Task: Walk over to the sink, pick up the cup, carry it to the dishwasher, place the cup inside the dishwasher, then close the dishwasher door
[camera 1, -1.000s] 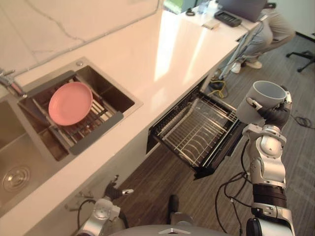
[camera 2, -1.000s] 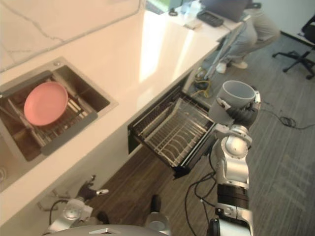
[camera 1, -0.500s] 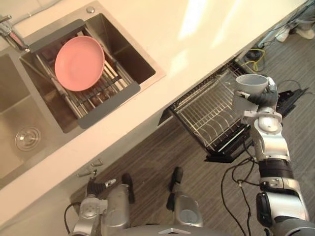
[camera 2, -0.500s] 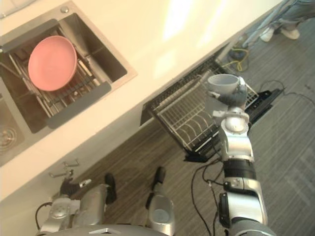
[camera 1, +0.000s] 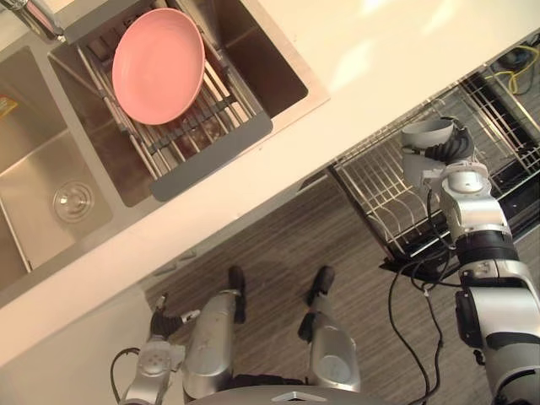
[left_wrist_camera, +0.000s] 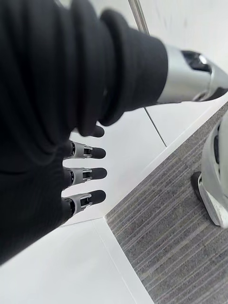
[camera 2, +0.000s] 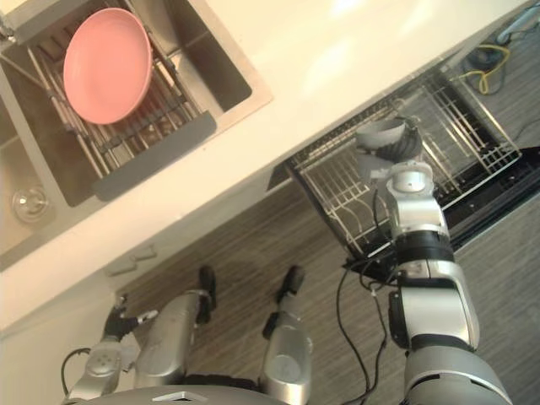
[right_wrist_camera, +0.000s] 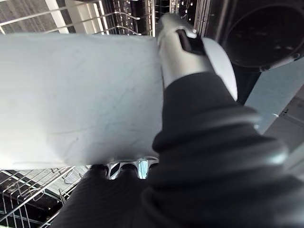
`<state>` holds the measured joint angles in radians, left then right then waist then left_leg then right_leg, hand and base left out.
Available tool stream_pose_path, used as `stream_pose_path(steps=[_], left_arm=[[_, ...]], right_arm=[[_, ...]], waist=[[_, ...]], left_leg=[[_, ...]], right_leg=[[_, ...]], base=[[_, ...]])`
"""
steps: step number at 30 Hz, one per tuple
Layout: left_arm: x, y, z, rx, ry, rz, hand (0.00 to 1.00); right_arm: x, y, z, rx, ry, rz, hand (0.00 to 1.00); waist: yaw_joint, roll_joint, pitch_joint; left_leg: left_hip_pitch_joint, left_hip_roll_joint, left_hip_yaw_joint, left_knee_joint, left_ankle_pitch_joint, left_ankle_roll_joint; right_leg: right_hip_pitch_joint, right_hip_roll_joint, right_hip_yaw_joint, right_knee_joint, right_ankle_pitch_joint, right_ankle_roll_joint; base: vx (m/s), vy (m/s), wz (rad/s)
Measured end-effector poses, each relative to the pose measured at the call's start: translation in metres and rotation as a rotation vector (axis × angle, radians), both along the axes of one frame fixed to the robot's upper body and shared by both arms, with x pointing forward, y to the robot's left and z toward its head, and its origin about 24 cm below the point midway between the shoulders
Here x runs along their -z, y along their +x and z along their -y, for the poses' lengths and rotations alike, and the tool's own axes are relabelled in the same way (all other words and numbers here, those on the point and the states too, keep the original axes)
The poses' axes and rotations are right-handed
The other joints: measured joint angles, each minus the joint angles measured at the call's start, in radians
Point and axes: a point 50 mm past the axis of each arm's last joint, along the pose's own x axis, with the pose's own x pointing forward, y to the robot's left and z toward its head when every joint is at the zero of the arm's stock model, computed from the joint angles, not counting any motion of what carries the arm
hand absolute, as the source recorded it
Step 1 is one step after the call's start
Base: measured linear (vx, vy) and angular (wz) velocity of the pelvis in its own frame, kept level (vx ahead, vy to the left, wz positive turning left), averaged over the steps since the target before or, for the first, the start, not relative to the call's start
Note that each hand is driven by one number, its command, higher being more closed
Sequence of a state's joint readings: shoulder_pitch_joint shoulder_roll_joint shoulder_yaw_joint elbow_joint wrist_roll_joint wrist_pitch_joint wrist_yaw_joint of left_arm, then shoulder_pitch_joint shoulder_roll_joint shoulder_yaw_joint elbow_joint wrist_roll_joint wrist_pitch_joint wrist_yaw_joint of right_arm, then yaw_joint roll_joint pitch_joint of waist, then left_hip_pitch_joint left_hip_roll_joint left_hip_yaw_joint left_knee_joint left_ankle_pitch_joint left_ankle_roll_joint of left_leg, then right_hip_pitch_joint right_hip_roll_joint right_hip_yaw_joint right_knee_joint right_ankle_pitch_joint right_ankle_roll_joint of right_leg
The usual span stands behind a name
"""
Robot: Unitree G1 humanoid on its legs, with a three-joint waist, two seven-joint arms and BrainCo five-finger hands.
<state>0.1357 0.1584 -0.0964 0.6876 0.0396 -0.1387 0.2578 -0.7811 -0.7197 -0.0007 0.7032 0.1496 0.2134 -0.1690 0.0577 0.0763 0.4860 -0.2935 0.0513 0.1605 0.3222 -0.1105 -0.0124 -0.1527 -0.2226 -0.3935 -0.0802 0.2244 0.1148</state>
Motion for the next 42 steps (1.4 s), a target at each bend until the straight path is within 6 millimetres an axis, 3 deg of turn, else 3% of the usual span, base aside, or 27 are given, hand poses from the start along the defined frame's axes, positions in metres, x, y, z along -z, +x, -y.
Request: stream_pose_path(steps=[9,19,20,33,37,42], left_arm=[[0.002,-0.001,0.011,0.039,-0.033,0.0,0.0],[0.002,-0.002,0.023,0.091,-0.049,0.004,0.0],[0.002,-0.002,0.024,0.098,-0.045,0.01,0.0],[0.004,-0.006,0.026,0.124,-0.012,0.011,0.0],[0.005,-0.007,0.026,0.118,-0.002,0.011,0.0],[0.005,-0.008,0.024,0.105,0.008,0.013,0.0]], right_arm=[[-0.002,0.006,0.002,-0.035,-0.106,-0.134,1.0],[0.025,0.004,0.01,-0.047,-0.188,-0.291,1.0],[0.025,0.004,0.009,-0.054,-0.208,-0.287,0.0],[0.018,0.012,-0.009,-0.134,-0.31,-0.209,0.0],[0.008,0.014,-0.017,-0.139,-0.298,-0.11,0.0],[-0.001,0.008,-0.039,-0.179,-0.132,0.12,0.0]], waist=[[0.012,0.052,0.023],[0.027,0.103,0.02],[0.029,0.109,0.018],[0.021,0.116,0.014],[0.011,0.116,0.014],[-0.009,0.106,0.008]], left_leg=[[-0.009,-0.011,0.011,-0.056,0.036,-0.001],[-0.009,-0.03,-0.006,-0.103,0.07,0.001],[-0.008,-0.035,-0.01,-0.12,0.082,0.002],[0.041,-0.049,-0.01,-0.251,0.175,-0.002],[0.065,-0.049,-0.006,-0.278,0.189,-0.003],[0.103,-0.041,0.008,-0.3,0.192,-0.006]], right_leg=[[-0.043,-0.007,0.006,0.0,0.008,-0.004],[-0.062,-0.021,0.001,0.01,0.008,-0.004],[-0.069,-0.026,-0.002,0.017,0.008,-0.005],[-0.087,-0.034,-0.001,0.029,0.014,-0.017],[-0.078,-0.032,0.0,0.027,0.016,-0.019],[-0.056,-0.025,0.014,0.019,0.016,-0.019]], base=[[0.0,-0.003,-0.01],[0.0,0.004,0.03],[-0.06,-0.001,0.08],[-0.03,-0.009,0.01],[-0.01,-0.006,-0.02],[0.0,-0.017,-0.08]])
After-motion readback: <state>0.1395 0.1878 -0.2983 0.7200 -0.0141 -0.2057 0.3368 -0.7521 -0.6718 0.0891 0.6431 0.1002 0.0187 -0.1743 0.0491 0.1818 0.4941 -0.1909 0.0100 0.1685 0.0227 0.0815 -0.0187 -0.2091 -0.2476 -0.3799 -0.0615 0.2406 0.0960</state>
